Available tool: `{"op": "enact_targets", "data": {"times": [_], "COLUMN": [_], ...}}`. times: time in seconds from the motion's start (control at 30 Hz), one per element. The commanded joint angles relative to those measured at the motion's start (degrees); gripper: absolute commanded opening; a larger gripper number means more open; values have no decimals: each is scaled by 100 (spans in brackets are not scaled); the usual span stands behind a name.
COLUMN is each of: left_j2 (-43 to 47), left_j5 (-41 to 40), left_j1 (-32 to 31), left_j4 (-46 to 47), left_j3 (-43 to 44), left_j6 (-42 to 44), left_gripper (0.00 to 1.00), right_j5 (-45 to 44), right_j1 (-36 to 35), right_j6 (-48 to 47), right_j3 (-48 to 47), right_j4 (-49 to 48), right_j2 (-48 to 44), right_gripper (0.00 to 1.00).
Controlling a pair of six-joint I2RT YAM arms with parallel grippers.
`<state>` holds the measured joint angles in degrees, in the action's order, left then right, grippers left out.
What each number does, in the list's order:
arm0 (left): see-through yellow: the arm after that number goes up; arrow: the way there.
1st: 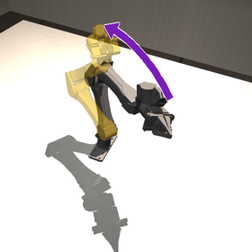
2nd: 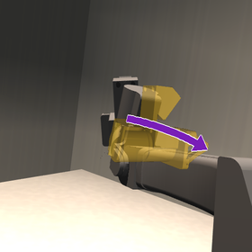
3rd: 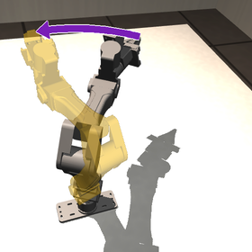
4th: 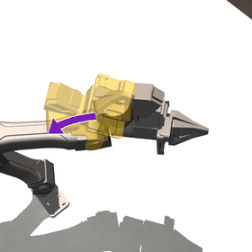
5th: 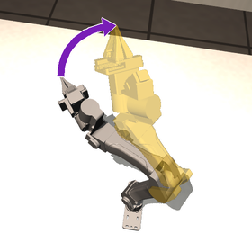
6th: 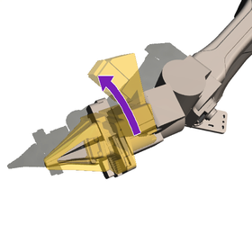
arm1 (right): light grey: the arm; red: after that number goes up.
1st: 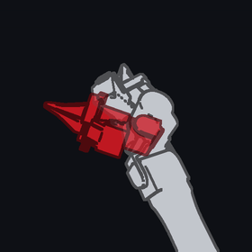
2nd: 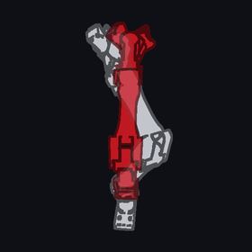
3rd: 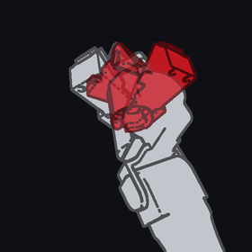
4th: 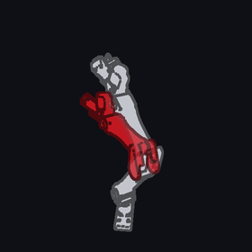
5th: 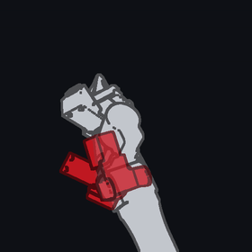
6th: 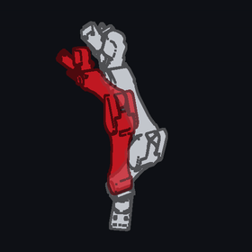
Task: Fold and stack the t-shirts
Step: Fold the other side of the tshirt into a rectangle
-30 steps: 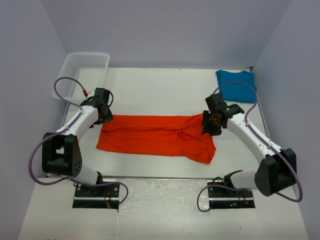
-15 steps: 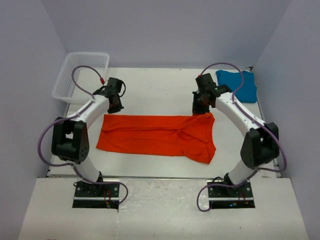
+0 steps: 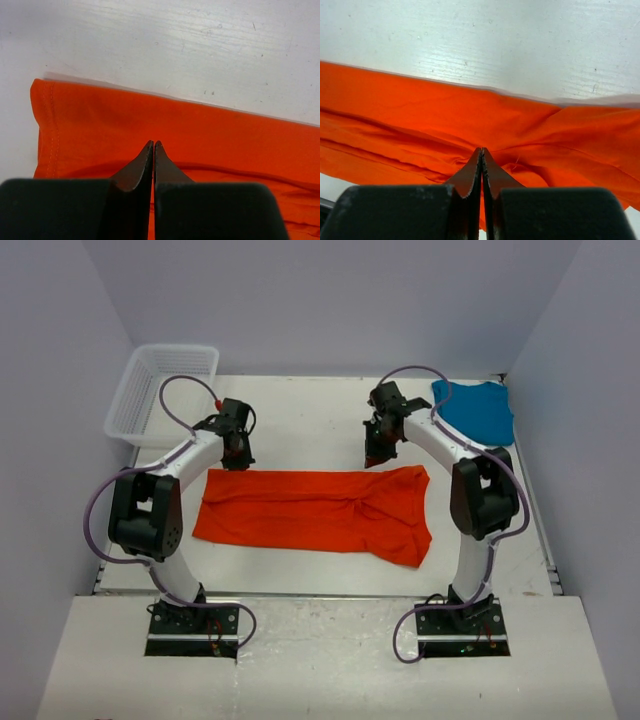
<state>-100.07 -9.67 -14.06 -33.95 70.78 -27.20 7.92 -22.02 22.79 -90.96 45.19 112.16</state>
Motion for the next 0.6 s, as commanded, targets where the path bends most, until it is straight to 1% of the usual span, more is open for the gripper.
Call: {"op": "enact_targets", "data": {"times": [0.0,0.13,0.27,0.57], "left_j2": [172,199,207,234], "left_j5": [141,132,167,176], "left_j1": [-35,-35,-35,-35], "left_j4": [161,170,196,302], "left_j3": [94,50,-20,-214], "left_j6": [206,241,259,321], "left_gripper": [0,0,0,0], "right_j5": [-10,-116,-133,-107], "right_j1": [-4,5,5,5], "right_j6": [-90,-29,-2,59], "right_j3": [-194,-115,183,386], "right_j4": [-28,60,-53,-142], "right_j2": [104,219,245,394], "right_gripper": [0,0,0,0]}}
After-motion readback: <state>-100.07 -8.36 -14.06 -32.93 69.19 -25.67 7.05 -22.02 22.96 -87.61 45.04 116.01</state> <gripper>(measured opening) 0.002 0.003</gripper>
